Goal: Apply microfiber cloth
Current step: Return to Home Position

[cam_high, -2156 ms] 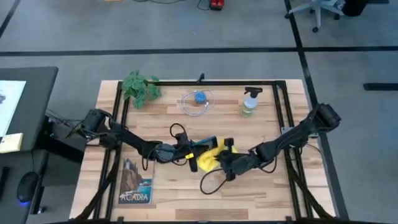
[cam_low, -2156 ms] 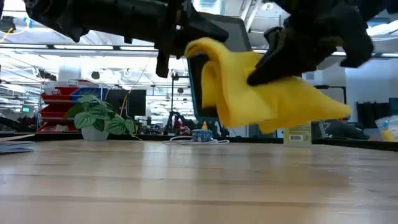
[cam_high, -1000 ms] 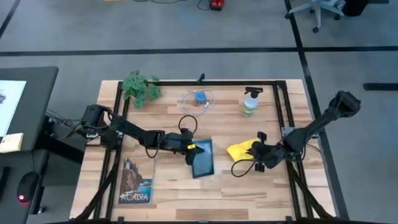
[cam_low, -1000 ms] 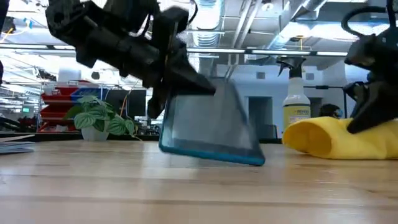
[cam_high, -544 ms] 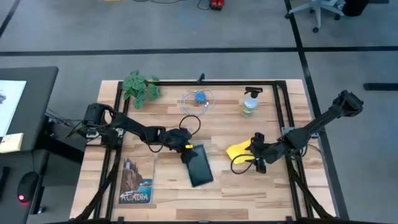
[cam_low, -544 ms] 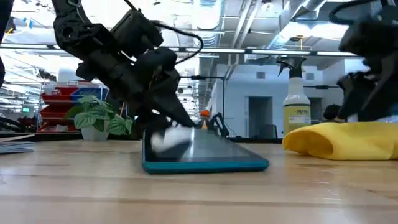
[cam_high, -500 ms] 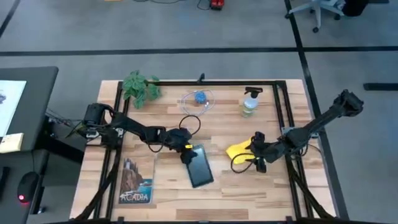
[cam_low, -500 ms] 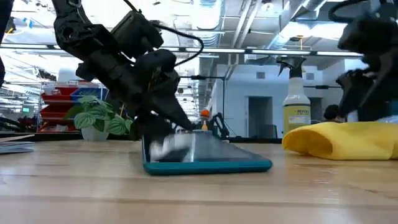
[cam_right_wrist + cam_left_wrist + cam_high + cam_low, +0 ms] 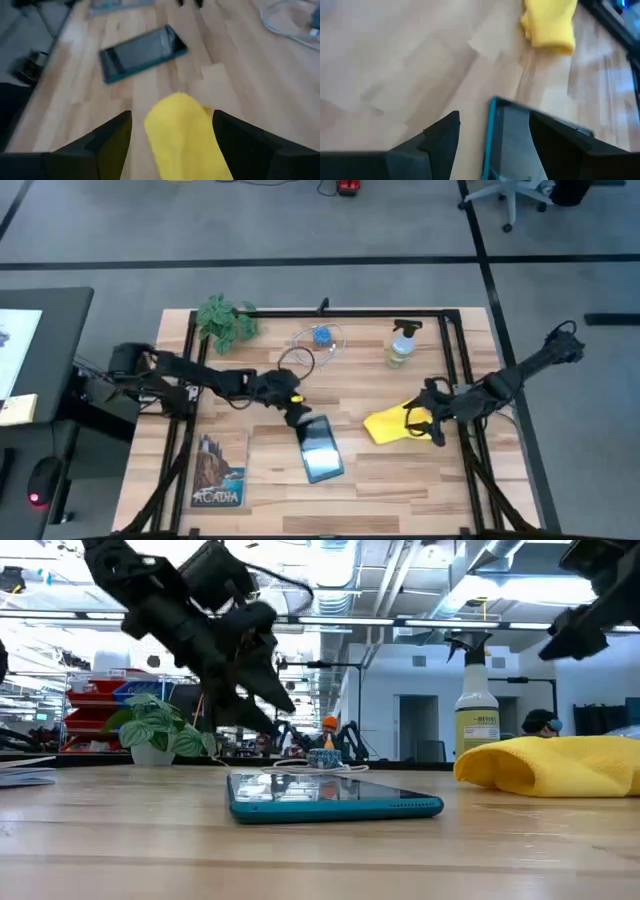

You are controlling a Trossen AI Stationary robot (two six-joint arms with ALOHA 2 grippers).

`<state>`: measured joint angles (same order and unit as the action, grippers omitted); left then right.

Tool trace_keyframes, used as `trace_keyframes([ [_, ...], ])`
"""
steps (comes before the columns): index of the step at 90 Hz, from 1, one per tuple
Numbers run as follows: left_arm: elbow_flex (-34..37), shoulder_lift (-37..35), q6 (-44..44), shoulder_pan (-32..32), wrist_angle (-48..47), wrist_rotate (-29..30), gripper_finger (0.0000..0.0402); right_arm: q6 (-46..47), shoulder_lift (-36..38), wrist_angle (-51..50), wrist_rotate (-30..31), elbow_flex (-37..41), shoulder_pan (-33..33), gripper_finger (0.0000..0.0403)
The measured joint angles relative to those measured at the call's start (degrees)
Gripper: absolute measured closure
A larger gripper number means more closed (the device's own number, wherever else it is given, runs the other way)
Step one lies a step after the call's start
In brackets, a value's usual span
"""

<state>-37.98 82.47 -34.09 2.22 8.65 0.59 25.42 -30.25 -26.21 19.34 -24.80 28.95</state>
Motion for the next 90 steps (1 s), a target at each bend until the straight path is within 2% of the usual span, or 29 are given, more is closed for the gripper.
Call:
trace_keyframes([
  [11, 0.0, -10.02, 5.63, 0.04, -0.62, 2.19, 0.0185, -3.13, 6.56, 0.36, -4.05, 0.0, -2.78, 0.016],
  [28, 1.47, -25.14, 12.49, 1.81, -0.61, 2.44, 0.0185, -7.13, 16.39, -0.17, -5.42, 0.0, -8.05, 0.0192],
  [42, 10.7, -37.85, 12.86, 3.74, -0.02, 3.37, 0.0185, -8.87, 23.41, 1.02, -7.99, 1.9, -11.26, 0.0219],
  [54, 21.46, -47.73, 10.01, 5.66, 6.18, 3.47, 0.0185, -8.95, 28.84, 2.68, -8.08, 5.21, -13.37, 0.0243],
  [77, 35.31, -59.92, 9.96, 7.34, 13.03, 3.38, 0.0185, -8.05, 29.02, 13.65, -8.95, 11.22, -17.52, 0.0286],
  [90, 37.14, -63.82, 10.12, 8.18, 10.6, 3.94, 0.0185, -8.32, 29.33, 21.54, -9.27, 17.0, -20.89, 0.0301],
])
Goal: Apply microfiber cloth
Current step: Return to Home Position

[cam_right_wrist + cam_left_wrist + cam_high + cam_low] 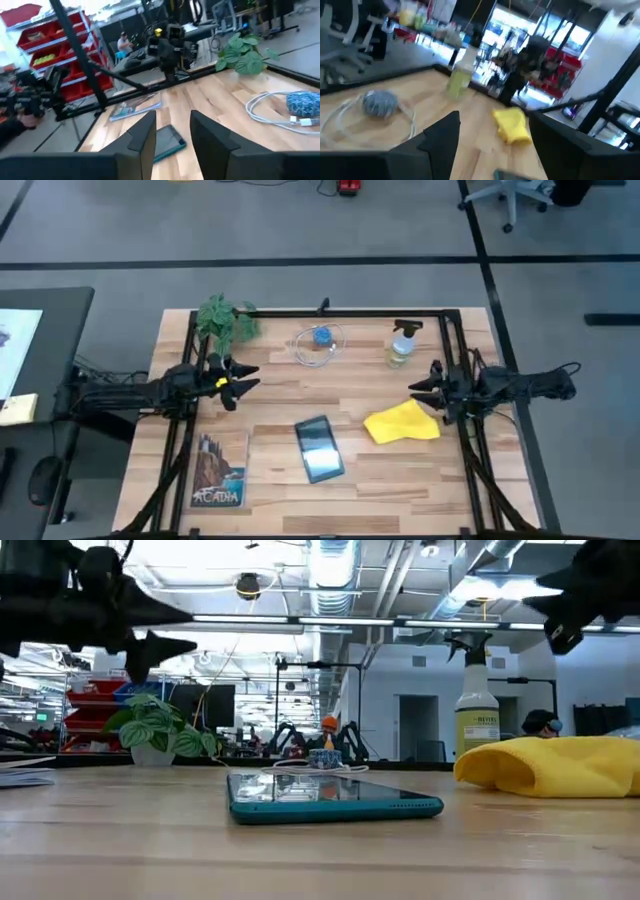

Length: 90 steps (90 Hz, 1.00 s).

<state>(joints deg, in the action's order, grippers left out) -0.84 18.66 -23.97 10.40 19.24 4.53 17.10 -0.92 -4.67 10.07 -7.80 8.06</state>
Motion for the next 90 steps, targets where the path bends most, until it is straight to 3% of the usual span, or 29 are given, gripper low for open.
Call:
trace_keyframes([
  [21, 0.11, -1.14, 8.43, 0.02, 2.26, -5.77, 0.0185, 0.05, 0.01, 14.93, -10.74, 7.02, -8.12, 0.0305],
  [34, 0.19, -1.05, 11.34, 0.01, 1.97, -6.91, 0.0185, 0.85, -0.4, 13.29, -13.06, 7.31, -13.93, 0.0305],
  [53, 0.35, -1.05, 13.39, 0.02, -7.1, 1.94, 0.0185, -0.87, -0.51, 9.69, -13.15, 7.33, -19.16, 0.0305],
  [74, 0.37, -1.03, 12.02, 0.0, -17.25, 2.65, 0.0185, -0.5, -0.66, 6.19, -12.68, 7.35, -20.18, 0.0305],
  [90, -0.31, -0.26, 12.68, 0.0, -17.64, 1.77, 0.0185, -0.52, -0.63, 6.2, -12.6, 7.4, -20.16, 0.0305],
])
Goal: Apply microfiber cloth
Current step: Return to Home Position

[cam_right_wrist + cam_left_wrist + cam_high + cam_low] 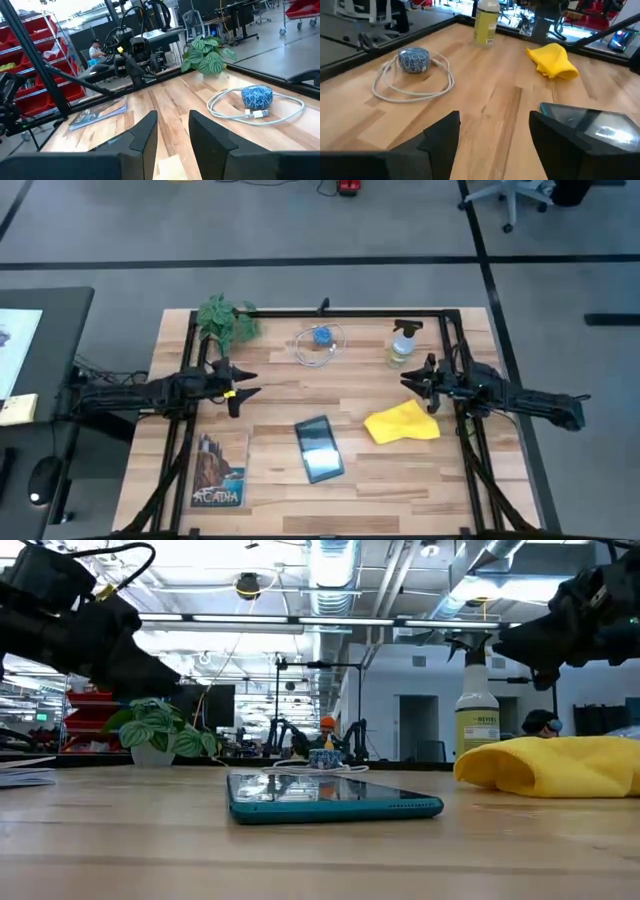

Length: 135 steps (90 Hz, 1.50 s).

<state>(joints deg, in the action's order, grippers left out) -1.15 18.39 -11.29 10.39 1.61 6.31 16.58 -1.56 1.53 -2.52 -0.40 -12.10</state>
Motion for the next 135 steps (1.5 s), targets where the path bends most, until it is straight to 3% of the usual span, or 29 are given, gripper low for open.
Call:
trace_keyframes([
  [22, -0.11, -0.71, -0.45, -1.41, -0.46, 0.68, 0.0185, -0.04, 0.02, 0.08, -0.02, 0.02, 0.0, 0.0305],
  [50, 0.42, -18.34, -0.5, -5.73, -0.15, 1.03, 0.0185, -0.13, 0.02, 0.1, -0.04, 0.04, 0.02, 0.0305],
  [64, 0.42, -17.91, -0.52, -6.01, 3.38, 1.34, 0.0185, -0.11, 0.04, 0.17, -0.15, 0.07, 0.07, 0.0305],
  [135, 0.5, -18.14, -0.5, -7.32, -0.22, 0.87, 0.0185, -0.04, 0.02, 0.23, -0.26, 0.11, 0.07, 0.0305],
])
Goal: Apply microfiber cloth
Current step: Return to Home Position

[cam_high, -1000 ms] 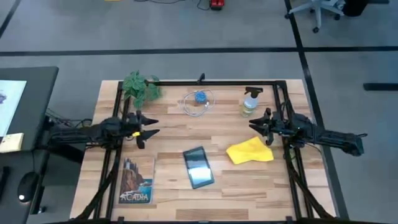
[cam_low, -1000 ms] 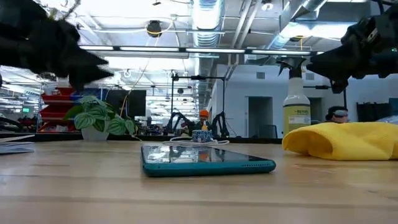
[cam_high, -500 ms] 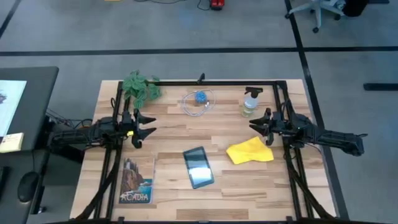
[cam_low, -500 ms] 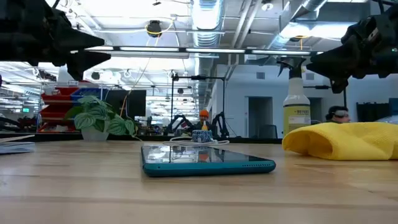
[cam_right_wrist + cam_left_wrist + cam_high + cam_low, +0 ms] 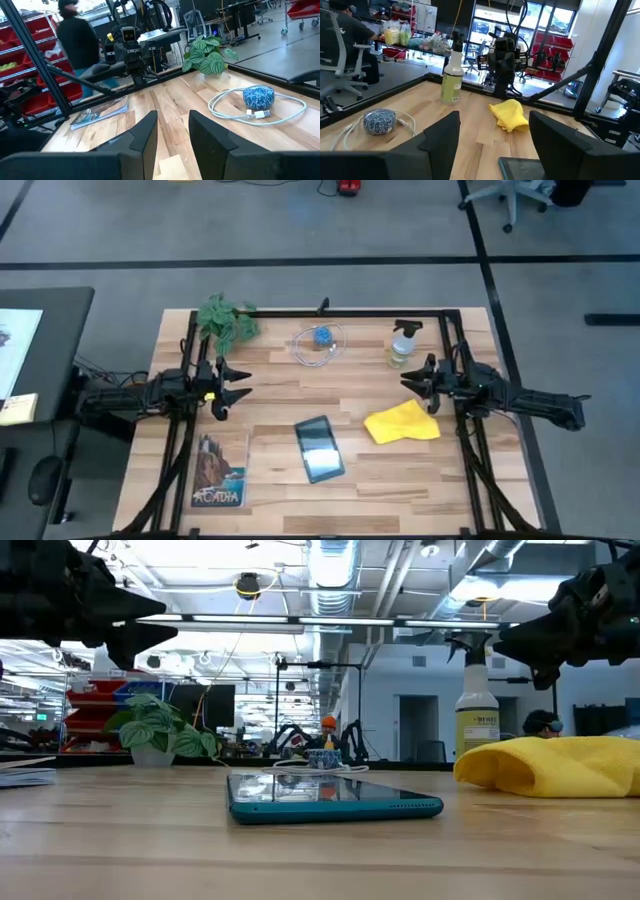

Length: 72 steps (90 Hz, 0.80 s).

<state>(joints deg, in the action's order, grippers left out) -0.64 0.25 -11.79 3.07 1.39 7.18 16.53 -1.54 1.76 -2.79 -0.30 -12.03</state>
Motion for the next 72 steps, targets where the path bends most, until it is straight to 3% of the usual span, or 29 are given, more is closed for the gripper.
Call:
trace_keyframes([
  [72, 0.0, 0.0, 0.0, -2.01, -0.17, 0.07, 0.0185, 0.0, 0.0, 0.0, 0.0, 0.0, 0.0, 0.0305],
])
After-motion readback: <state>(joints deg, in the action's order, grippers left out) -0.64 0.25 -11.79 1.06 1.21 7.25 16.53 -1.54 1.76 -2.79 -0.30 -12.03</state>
